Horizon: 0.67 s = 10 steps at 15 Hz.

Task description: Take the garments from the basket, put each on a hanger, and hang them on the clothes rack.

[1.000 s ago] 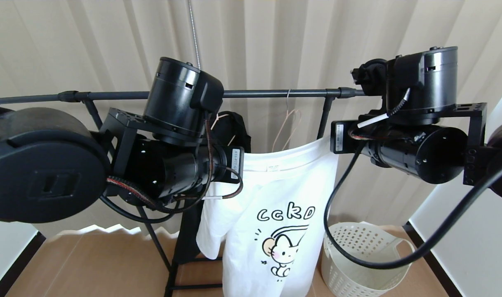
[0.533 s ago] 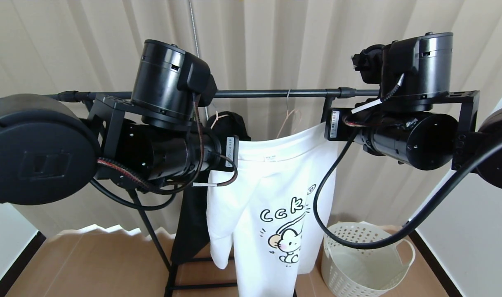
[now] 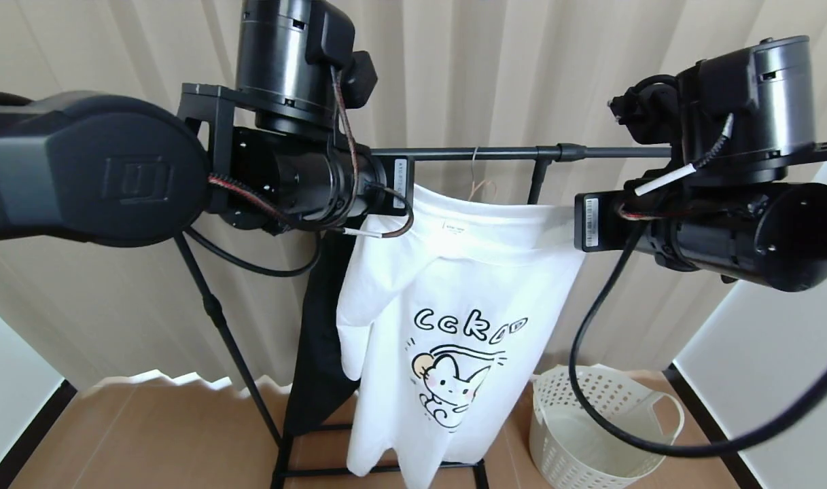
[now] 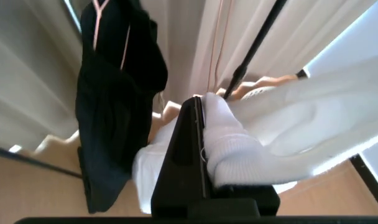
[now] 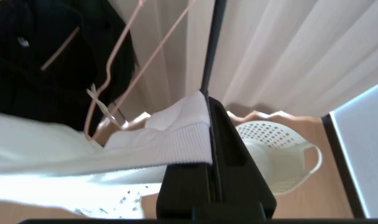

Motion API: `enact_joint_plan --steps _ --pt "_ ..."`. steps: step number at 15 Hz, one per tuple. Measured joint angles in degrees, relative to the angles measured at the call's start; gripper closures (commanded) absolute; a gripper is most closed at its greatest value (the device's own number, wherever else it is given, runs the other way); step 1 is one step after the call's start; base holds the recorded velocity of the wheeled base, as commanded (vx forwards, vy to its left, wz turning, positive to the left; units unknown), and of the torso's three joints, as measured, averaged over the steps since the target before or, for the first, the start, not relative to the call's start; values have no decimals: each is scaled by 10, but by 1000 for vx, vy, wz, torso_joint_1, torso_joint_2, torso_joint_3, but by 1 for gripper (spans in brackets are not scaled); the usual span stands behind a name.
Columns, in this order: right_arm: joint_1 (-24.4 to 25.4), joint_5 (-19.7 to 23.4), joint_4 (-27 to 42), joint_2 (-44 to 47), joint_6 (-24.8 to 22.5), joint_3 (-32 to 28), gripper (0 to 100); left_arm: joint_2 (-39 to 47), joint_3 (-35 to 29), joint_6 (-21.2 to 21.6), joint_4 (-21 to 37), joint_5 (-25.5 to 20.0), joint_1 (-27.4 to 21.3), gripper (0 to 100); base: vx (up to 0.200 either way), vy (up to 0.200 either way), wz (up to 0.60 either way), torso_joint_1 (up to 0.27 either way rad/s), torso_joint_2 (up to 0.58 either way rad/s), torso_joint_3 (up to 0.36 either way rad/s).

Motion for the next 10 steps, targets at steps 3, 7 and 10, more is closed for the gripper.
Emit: enact_joint_plan --steps 3,7,10 --pt "42 3 24 -41 -32 34 100 39 -57 13 0 -63 21 100 0 0 0 0 0 0" --pt "150 6 27 -57 -31 67 100 77 -133 14 -1 -192 44 100 0 0 0 0 0 0" --pt "226 6 22 -24 45 60 100 90 -156 14 -2 -259 52 100 0 0 0 0 0 0"
